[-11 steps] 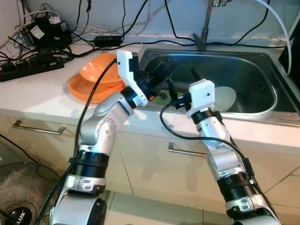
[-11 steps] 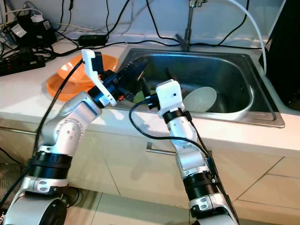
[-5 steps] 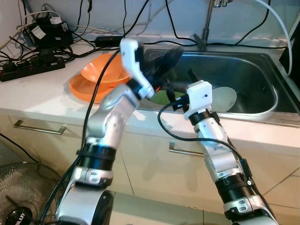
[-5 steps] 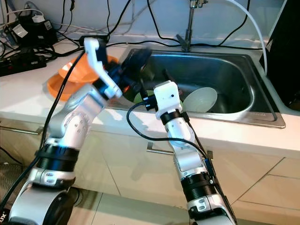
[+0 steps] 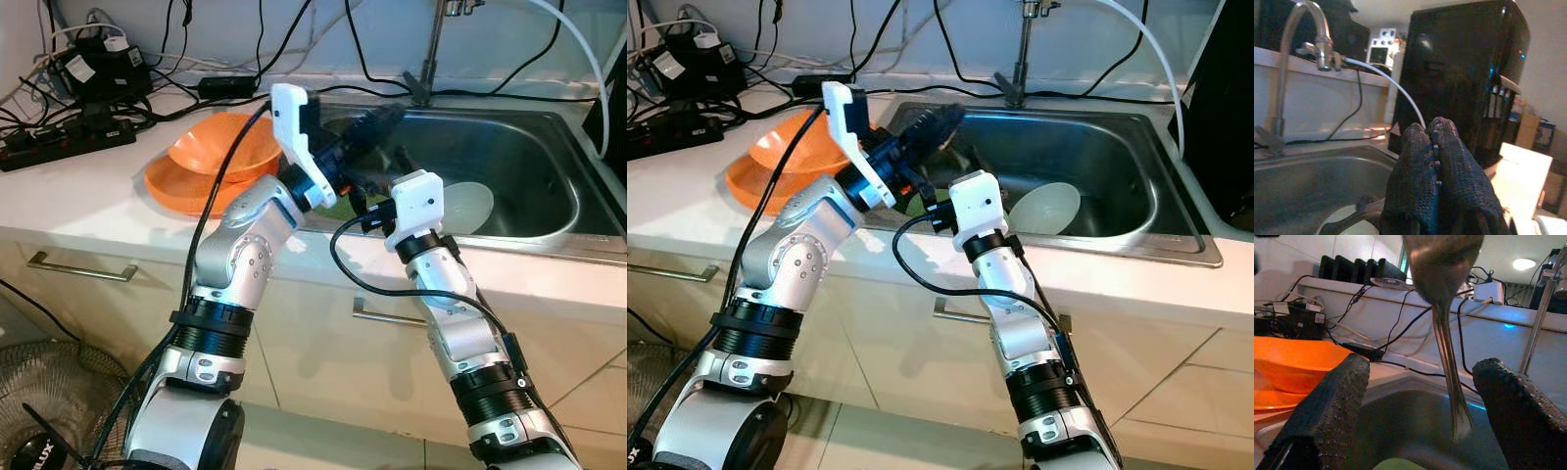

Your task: Kitchen organization

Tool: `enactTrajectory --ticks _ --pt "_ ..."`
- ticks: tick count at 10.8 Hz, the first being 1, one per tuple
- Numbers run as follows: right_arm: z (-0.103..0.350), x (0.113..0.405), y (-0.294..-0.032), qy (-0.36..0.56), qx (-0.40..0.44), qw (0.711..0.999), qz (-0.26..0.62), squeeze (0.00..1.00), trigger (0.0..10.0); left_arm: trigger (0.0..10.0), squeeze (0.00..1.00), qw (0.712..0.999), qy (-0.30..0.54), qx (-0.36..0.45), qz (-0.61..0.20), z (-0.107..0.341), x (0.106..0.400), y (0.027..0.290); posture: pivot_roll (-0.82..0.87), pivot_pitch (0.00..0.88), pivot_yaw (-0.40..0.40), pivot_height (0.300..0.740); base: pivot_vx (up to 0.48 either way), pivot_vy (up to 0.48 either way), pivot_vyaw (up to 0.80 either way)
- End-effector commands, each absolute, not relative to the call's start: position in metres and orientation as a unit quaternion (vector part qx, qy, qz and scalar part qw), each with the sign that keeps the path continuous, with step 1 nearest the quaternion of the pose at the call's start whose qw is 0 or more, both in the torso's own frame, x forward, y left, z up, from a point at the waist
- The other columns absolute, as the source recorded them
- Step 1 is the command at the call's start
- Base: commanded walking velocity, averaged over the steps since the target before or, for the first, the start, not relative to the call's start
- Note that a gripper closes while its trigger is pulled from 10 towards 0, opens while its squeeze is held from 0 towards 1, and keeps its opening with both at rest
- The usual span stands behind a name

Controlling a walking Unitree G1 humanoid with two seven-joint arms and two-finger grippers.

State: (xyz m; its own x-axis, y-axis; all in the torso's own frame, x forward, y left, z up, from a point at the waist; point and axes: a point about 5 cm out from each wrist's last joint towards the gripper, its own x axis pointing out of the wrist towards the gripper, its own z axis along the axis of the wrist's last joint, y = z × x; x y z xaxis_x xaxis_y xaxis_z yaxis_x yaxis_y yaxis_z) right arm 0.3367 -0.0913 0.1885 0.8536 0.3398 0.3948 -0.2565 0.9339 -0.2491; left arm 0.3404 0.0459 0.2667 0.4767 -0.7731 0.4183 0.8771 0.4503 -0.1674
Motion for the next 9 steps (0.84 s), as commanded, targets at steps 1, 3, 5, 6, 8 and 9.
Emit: enactTrajectory --ticks 1,3,5,6,8,9 --pt "0.1901 0.3366 -0.0901 -0.225 -0.093 0.957 0.156 0.0 10.0 10.0 0.0 0.832 -0.139 -0.18 -0.507 0.266 0.3364 0.0493 0.12 0.0 0.084 0.74 0.0 0.0 0.0" --pt "0.1903 0.3376 -0.0913 -0.225 -0.092 0.958 0.152 0.0 2.6 10.0 0.0 0.832 -0.136 -0.178 -0.507 0.264 0.3352 0.0538 0.12 0.0 0.082 0.74 0.0 0.0 0.0" --pt "0.1908 0.3382 -0.0915 -0.225 -0.089 0.958 0.151 0.0 0.0 10.0 0.0 0.834 -0.137 -0.179 -0.503 0.2651 0.336 0.0571 0.13 0.0 0.081 0.74 0.0 0.0 0.0" --pt "0.1916 0.3387 -0.0909 -0.227 -0.087 0.958 0.152 0.0 0.0 10.0 0.0 0.835 -0.138 -0.179 -0.501 0.2656 0.3364 0.0586 0.13 0.0 0.081 0.74 0.0 0.0 0.0" --pt "0.1905 0.3391 -0.0894 -0.225 -0.082 0.959 0.154 0.0 0.0 10.0 0.0 0.834 -0.136 -0.18 -0.504 0.2652 0.3358 0.0579 0.13 0.0 0.081 0.74 0.0 0.0 0.0" --pt "0.1901 0.3391 -0.0894 -0.225 -0.081 0.959 0.154 0.0 0.0 10.0 0.0 0.83 -0.134 -0.182 -0.511 0.2656 0.3348 0.056 0.13 0.0 0.084 0.74 0.0 0.0 0.0"
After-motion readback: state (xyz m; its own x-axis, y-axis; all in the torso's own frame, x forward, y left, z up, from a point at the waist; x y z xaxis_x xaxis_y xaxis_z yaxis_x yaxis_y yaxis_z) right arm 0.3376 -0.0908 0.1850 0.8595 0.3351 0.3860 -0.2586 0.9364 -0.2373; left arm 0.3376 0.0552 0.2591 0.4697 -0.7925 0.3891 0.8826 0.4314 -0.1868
